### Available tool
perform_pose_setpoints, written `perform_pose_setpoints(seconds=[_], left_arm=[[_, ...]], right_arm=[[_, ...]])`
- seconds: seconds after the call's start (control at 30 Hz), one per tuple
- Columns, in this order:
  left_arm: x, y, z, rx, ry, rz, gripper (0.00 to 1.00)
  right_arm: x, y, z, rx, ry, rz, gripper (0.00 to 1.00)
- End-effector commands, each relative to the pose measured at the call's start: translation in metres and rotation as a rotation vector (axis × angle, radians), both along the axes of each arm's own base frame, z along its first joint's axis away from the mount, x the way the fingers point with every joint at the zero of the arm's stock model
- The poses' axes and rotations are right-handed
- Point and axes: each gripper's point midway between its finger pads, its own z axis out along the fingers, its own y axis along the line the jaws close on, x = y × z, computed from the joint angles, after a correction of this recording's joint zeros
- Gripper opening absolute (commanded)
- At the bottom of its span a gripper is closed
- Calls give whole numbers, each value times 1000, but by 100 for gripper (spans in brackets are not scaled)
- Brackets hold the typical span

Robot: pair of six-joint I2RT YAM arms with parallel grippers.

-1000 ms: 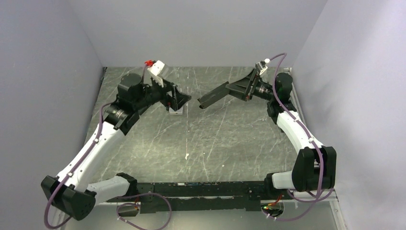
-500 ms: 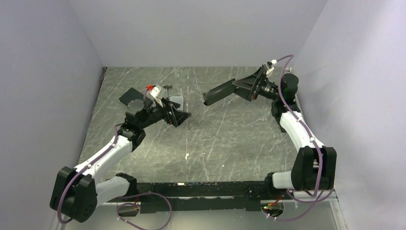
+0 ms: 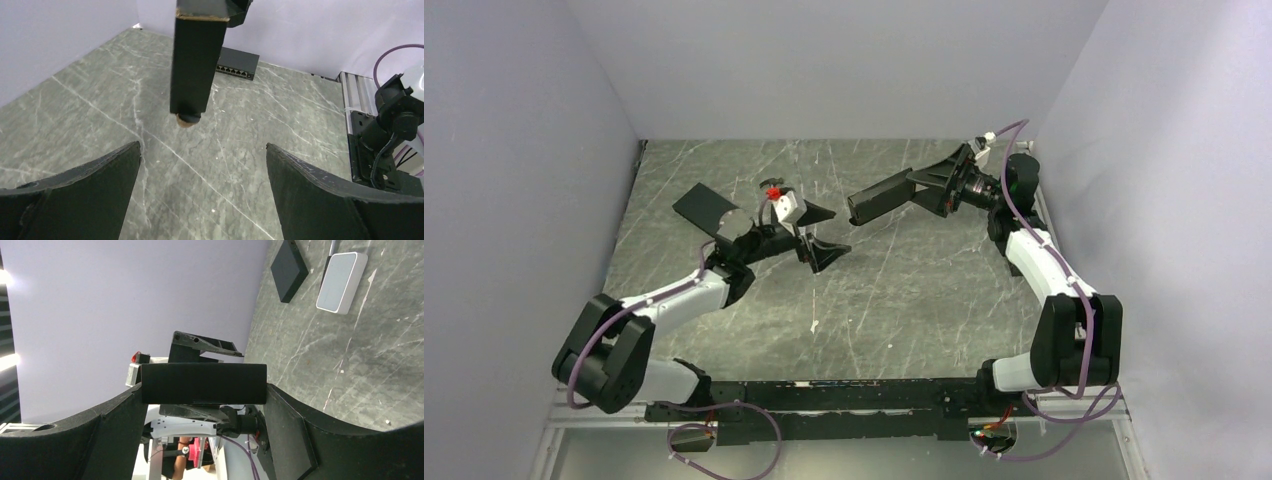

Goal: Fold the paper box
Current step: Close the paper box at the center of the board.

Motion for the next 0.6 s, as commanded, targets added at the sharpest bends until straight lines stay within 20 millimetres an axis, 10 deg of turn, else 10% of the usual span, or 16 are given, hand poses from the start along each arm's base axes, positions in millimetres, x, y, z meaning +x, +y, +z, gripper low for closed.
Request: perform_pose_setpoints(seconds=[0.0, 0.57], left_arm=[[9, -14, 31, -42, -166, -26, 100], [19, -60, 33, -68, -138, -76, 86]], right_arm=[[2, -1, 5, 6, -20, -6, 55], [3, 1, -1, 10, -1, -3, 56]])
